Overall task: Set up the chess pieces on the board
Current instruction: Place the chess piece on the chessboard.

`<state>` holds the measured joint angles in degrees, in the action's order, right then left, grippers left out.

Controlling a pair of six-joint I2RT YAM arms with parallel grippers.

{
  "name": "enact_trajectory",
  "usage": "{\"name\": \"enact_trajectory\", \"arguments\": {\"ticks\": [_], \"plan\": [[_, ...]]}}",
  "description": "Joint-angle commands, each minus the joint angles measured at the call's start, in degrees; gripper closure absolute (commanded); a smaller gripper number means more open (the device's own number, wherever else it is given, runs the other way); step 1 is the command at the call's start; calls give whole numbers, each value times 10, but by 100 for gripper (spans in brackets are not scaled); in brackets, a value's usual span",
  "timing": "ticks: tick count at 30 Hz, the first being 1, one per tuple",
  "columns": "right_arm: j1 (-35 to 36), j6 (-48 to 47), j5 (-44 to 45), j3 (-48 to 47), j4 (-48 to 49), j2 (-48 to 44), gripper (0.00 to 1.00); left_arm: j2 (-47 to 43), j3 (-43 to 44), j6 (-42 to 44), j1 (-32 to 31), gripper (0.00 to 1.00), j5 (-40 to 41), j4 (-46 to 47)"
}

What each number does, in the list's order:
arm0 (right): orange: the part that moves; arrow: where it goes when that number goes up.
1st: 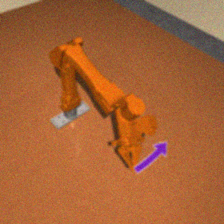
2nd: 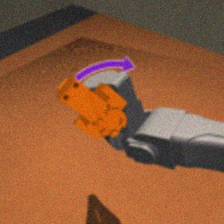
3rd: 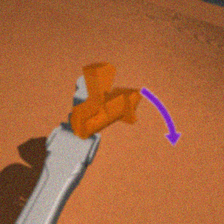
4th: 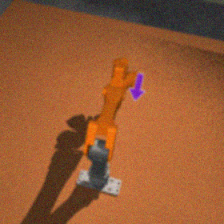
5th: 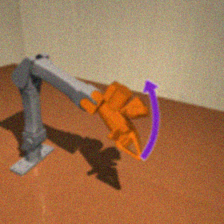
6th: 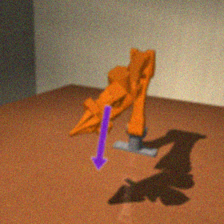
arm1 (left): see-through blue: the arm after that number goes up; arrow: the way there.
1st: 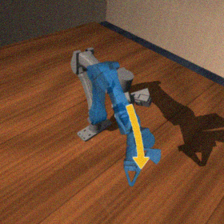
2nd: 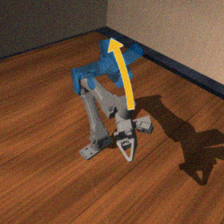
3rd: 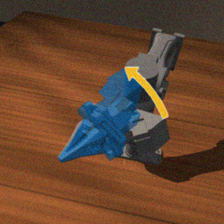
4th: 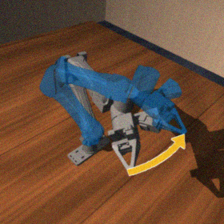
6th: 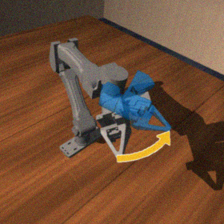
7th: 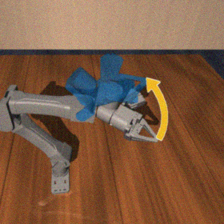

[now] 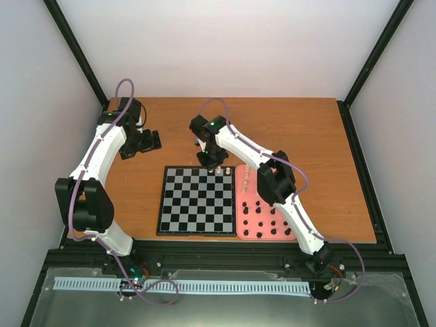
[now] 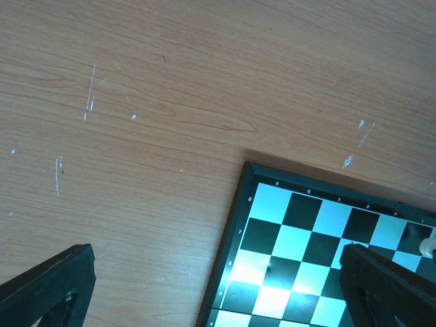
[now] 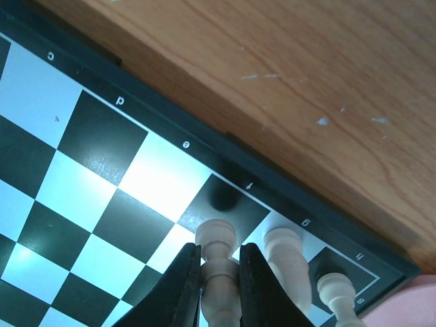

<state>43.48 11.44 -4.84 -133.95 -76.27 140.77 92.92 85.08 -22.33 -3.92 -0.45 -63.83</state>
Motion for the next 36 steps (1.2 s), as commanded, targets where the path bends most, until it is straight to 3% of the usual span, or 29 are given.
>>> {"name": "enact_trajectory", "arguments": {"ticks": [1, 25, 36], "plan": [[12, -8, 12, 7, -7, -15, 97, -10, 1, -8, -1, 0, -4, 11], [17, -9, 24, -12, -14, 16, 93, -11, -4, -6, -1, 0, -6, 13], [17, -11, 28, -23, -11, 23, 86, -10, -1, -5, -1, 0, -5, 11]]}}
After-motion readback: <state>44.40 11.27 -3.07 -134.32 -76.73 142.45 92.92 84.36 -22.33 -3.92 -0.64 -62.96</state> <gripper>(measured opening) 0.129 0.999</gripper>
